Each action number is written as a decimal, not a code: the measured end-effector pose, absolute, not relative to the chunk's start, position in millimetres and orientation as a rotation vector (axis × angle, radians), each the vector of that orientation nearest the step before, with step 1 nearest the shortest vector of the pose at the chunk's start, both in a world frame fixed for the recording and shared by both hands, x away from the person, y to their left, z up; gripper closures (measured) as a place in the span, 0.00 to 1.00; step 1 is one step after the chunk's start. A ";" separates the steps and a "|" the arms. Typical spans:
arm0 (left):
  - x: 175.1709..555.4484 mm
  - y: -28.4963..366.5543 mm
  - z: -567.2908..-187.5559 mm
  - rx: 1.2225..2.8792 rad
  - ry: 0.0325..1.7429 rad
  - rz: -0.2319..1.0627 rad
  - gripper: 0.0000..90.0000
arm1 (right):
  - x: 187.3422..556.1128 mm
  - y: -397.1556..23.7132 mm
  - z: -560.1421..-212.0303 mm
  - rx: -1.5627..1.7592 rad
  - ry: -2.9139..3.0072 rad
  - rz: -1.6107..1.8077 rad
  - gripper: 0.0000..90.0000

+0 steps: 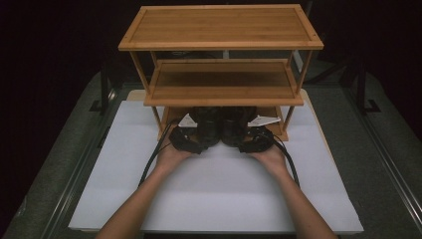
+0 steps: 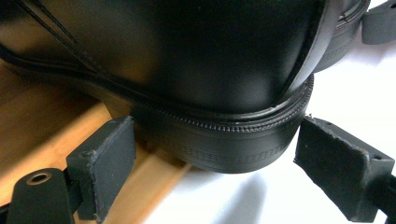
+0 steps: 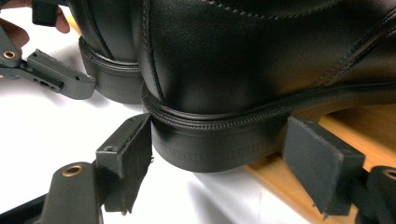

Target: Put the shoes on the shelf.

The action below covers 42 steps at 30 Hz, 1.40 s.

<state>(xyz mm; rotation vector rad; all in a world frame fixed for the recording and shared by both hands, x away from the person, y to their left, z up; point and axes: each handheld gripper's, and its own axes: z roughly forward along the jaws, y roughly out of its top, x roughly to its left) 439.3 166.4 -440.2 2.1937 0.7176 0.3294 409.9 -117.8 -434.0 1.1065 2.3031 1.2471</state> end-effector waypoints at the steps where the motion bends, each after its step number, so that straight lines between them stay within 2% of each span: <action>1: 440.8 166.1 -440.4 2.198 0.717 0.336 0.14 | 412.1 -117.2 -435.1 1.112 2.302 1.246 0.27; 6: 451.5 161.8 -442.5 2.226 0.718 0.370 0.14 | 423.8 -115.5 -440.0 1.108 2.296 1.221 0.27; 16: 464.1 157.8 -446.8 2.228 0.739 0.353 0.14 | 438.7 -119.8 -448.2 1.127 2.297 1.229 0.27; 24: 462.9 158.8 -447.4 2.238 0.736 0.367 0.14 | 438.8 -122.1 -449.7 1.159 2.308 1.242 0.27; 30: 458.2 163.7 -433.5 2.201 0.726 0.355 0.15 | 433.7 -125.4 -440.8 1.150 2.284 1.267 0.28; 42: 438.3 171.4 -417.8 2.239 0.704 0.316 0.15 | 414.9 -142.9 -427.1 1.163 2.289 1.230 0.23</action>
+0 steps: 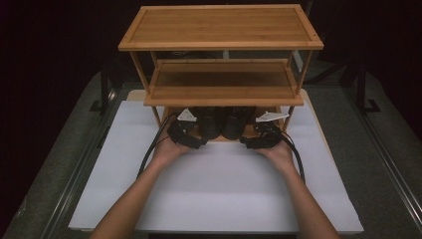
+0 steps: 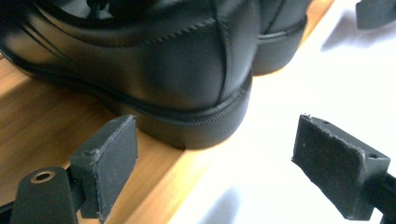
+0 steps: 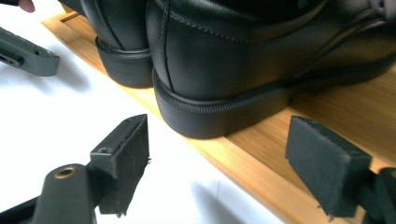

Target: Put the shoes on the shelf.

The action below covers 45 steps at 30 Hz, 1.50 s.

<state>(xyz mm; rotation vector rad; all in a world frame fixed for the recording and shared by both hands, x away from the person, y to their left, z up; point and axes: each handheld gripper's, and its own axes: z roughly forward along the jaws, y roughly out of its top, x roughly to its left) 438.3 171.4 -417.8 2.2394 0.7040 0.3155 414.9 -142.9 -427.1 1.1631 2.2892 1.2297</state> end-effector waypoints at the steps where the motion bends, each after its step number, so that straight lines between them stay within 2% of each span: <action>1: 436.3 172.5 -417.3 2.243 0.708 0.313 0.15 | 412.7 -145.2 -426.0 1.167 2.292 1.230 0.22; 8: 417.0 186.2 -410.8 2.233 0.708 0.309 0.15 | 394.1 -166.7 -420.6 1.173 2.272 1.242 0.21; 16: 377.1 217.5 -409.2 2.230 0.726 0.310 0.15 | 358.8 -199.6 -419.4 1.184 2.236 1.262 0.21; 29: 313.5 277.8 -423.2 2.224 0.811 0.338 0.15 | 292.4 -237.8 -438.1 1.242 2.274 1.162 0.16; 37: 283.4 307.5 -432.8 2.236 0.858 0.357 0.10 | 259.5 -254.5 -448.2 1.271 2.251 1.062 0.11; 45: 264.5 331.3 -445.2 2.256 0.877 0.395 0.01 | 251.1 -260.6 -456.4 1.275 2.269 0.944 0.11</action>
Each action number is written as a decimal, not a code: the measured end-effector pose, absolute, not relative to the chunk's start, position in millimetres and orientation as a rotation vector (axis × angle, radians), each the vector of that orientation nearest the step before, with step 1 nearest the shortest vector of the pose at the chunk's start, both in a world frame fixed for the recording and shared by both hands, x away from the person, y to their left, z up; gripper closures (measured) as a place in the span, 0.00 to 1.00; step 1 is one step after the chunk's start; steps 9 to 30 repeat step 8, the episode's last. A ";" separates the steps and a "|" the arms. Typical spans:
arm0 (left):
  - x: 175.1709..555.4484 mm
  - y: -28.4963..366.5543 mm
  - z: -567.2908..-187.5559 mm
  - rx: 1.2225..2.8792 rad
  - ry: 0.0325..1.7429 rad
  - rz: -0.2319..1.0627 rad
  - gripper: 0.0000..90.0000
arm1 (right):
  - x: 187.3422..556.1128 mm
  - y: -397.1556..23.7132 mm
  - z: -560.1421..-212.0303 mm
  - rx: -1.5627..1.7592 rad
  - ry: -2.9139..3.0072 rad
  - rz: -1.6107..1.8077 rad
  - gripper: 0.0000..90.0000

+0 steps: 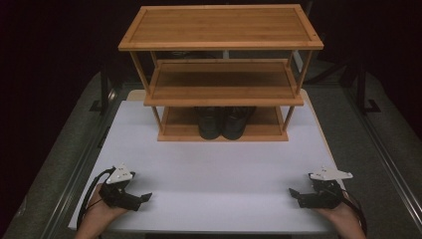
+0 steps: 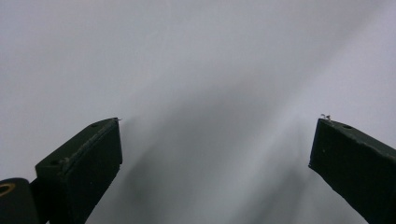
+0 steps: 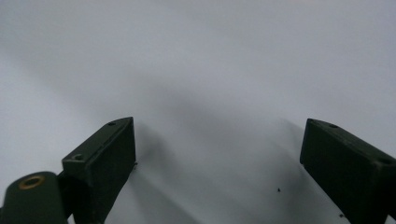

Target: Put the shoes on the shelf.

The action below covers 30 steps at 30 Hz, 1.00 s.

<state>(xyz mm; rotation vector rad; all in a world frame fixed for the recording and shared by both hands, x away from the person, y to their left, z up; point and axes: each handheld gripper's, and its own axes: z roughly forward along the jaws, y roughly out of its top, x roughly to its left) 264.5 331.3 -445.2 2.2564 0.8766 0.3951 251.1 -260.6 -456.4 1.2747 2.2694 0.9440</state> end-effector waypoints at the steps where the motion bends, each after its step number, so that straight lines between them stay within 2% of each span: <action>1: 263.4 333.0 -447.4 2.259 0.883 0.394 0.00 | 251.8 -260.3 -456.6 1.274 2.272 0.947 0.11; 30: 262.9 335.7 -450.3 2.243 0.903 0.382 0.00 | 253.2 -261.4 -457.2 1.282 2.278 0.953 0.11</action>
